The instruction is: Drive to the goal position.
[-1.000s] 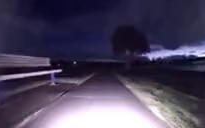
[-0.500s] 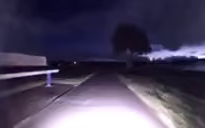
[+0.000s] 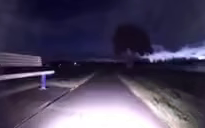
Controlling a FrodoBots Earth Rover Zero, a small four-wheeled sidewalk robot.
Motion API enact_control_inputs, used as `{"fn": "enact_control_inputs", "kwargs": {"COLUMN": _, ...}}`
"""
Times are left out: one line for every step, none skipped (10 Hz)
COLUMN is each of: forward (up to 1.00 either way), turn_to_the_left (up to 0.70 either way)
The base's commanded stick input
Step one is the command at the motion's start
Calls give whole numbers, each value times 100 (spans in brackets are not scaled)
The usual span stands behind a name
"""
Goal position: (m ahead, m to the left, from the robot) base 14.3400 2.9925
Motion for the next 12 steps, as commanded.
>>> {"fn": "enact_control_inputs", "kwargs": {"forward": 70, "turn_to_the_left": 0}}
{"fn": "enact_control_inputs", "kwargs": {"forward": 70, "turn_to_the_left": 0}}
{"fn": "enact_control_inputs", "kwargs": {"forward": 70, "turn_to_the_left": 0}}
{"fn": "enact_control_inputs", "kwargs": {"forward": 70, "turn_to_the_left": 0}}
{"fn": "enact_control_inputs", "kwargs": {"forward": 70, "turn_to_the_left": 0}}
{"fn": "enact_control_inputs", "kwargs": {"forward": 70, "turn_to_the_left": 0}}
{"fn": "enact_control_inputs", "kwargs": {"forward": 70, "turn_to_the_left": 0}}
{"fn": "enact_control_inputs", "kwargs": {"forward": 70, "turn_to_the_left": 0}}
{"fn": "enact_control_inputs", "kwargs": {"forward": 70, "turn_to_the_left": 0}}
{"fn": "enact_control_inputs", "kwargs": {"forward": 70, "turn_to_the_left": 0}}
{"fn": "enact_control_inputs", "kwargs": {"forward": 70, "turn_to_the_left": 0}}
{"fn": "enact_control_inputs", "kwargs": {"forward": 70, "turn_to_the_left": 0}}
